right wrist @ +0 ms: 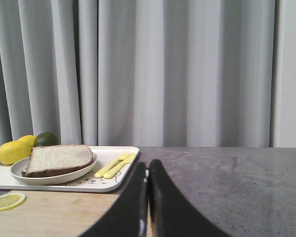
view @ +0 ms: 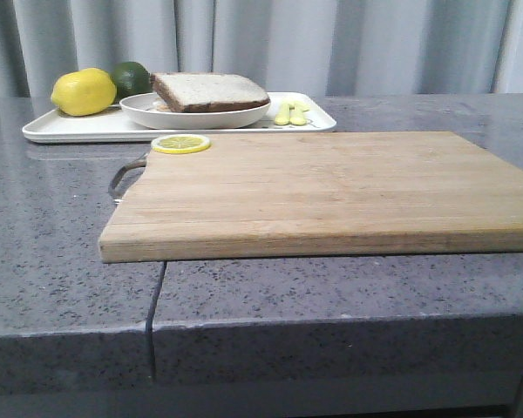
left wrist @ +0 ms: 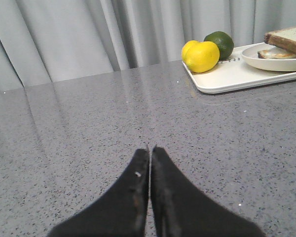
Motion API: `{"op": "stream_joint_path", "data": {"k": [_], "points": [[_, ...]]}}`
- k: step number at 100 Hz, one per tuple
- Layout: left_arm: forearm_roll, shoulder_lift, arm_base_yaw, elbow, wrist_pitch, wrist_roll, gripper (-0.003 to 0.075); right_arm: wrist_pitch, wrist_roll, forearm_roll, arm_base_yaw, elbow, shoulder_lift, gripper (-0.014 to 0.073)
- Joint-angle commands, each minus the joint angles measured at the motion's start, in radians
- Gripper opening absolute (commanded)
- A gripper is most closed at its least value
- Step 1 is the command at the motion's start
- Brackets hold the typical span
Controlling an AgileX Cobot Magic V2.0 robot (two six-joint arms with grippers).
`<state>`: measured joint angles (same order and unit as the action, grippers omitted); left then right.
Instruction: Place bread and move sandwich to tray
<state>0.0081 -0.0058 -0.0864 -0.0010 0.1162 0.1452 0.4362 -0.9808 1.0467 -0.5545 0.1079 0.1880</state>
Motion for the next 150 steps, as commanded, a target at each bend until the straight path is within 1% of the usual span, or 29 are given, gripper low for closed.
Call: {"op": "stream_joint_path", "data": {"k": [1,13,22,27,39,45,55,67,82,150], "points": [[-0.001,-0.031,0.007,0.016,-0.084,-0.007,-0.002,-0.069,0.229,-0.251,0.11,-0.005,0.0,-0.007],[-0.001,-0.031,0.007,0.016,-0.084,-0.007,-0.002,-0.204,0.462,-0.552,0.229,-0.026,-0.048,-0.007],[-0.001,-0.031,0.007,0.016,-0.084,-0.007,-0.002,-0.299,0.637,-0.705,0.316,-0.026,-0.076,-0.007],[-0.001,-0.031,0.007,0.016,-0.084,-0.007,-0.002,-0.341,0.732,-0.774,0.36,-0.026,-0.097,-0.007],[-0.001,-0.031,0.007,0.016,-0.084,-0.007,-0.002,-0.41,0.88,-0.903,0.452,-0.026,-0.144,-0.007],[-0.001,-0.031,0.007,0.016,-0.084,-0.007,-0.002,-0.436,0.928,-0.948,0.477,-0.028,-0.165,-0.007],[-0.001,-0.031,0.007,0.016,-0.084,-0.007,-0.002,-0.436,0.991,-1.014,0.504,-0.05,-0.201,-0.007],[-0.001,-0.031,0.007,0.016,-0.084,-0.007,-0.002,-0.436,1.04,-1.038,0.516,-0.091,-0.218,-0.007],[-0.001,-0.031,0.007,0.016,-0.084,-0.007,-0.002,-0.419,1.043,-1.036,0.516,-0.137,-0.218,-0.007],[-0.001,-0.031,0.007,0.016,-0.084,-0.007,-0.002,-0.428,1.043,-1.037,0.516,-0.137,-0.218,-0.007]]}}
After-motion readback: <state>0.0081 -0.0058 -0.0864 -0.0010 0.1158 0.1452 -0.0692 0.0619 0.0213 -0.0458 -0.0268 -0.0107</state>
